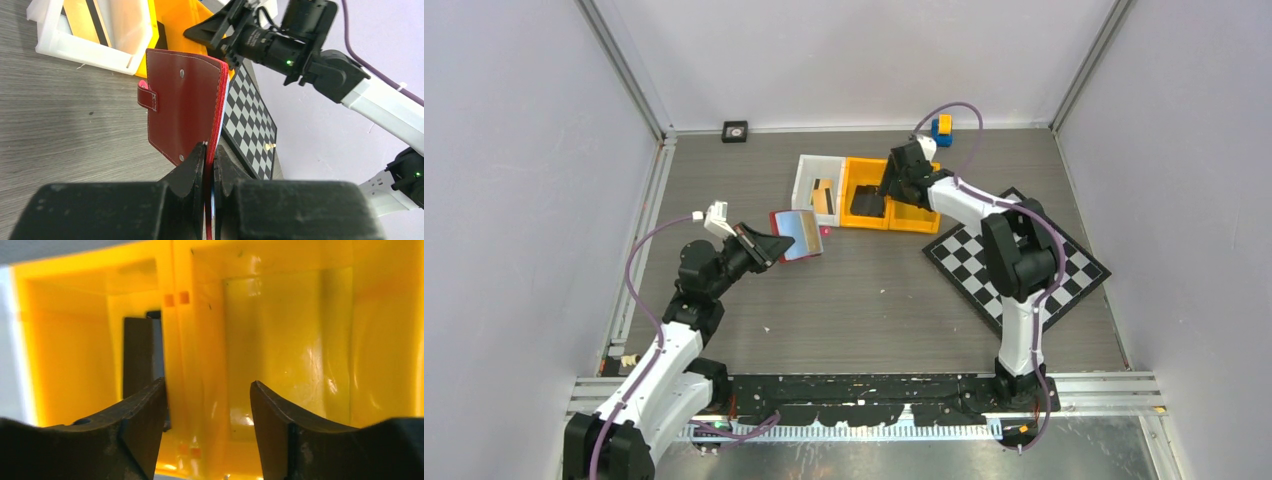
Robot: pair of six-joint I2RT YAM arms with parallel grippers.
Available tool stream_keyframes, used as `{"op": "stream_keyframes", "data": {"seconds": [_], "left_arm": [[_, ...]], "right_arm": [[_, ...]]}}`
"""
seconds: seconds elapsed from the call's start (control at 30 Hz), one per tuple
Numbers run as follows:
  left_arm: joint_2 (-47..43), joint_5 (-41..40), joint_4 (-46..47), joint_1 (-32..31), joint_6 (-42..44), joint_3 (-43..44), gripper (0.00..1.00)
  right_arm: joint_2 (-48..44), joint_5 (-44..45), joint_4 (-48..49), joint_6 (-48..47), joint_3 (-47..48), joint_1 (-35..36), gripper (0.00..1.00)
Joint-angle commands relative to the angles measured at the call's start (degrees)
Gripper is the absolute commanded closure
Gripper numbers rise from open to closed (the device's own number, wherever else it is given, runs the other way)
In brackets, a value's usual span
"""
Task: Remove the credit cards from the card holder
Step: Place the credit card in the storage box, then move the storage box to the center of the board.
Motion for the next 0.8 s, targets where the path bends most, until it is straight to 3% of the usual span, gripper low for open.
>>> {"op": "stream_keyframes", "data": {"seconds": [0.0, 0.13, 0.3, 0.43, 0.63, 0.77], "left_arm": [[0.11, 0.08, 2.73, 0.25, 0.94, 0.52, 1.0], [0.53, 0.09, 2.89, 0.23, 0.94, 0.41, 1.0], [1.34, 0.25, 3.24, 0.29, 0.94, 0.51, 1.0], [1.45, 0.46, 3.36, 0.29, 0.85, 0.52, 1.0], [1.58, 0.52, 3.44, 0.3, 0.85, 0.52, 1.0], [1.92, 0.79, 3.7, 0.31, 0.68, 0.46, 1.0]], "right_arm": [[2.84, 4.49, -0.91, -0.41, 2.95, 0.94, 0.4], [4.1, 2.74, 2.43, -0.5, 2.05, 1.32, 0.61], [2.66, 6.79, 7.76, -3.25, -1.16, 2.78, 0.77], [-3.01, 10.12, 17.33, -4.3, -8.32, 3.86, 0.89], [-11.7, 17.72, 36.38, -11.55, -20.36, 7.94, 0.97], [-14.39, 19.02, 42.73, -14.03, -24.18, 9.76, 0.99]]}}
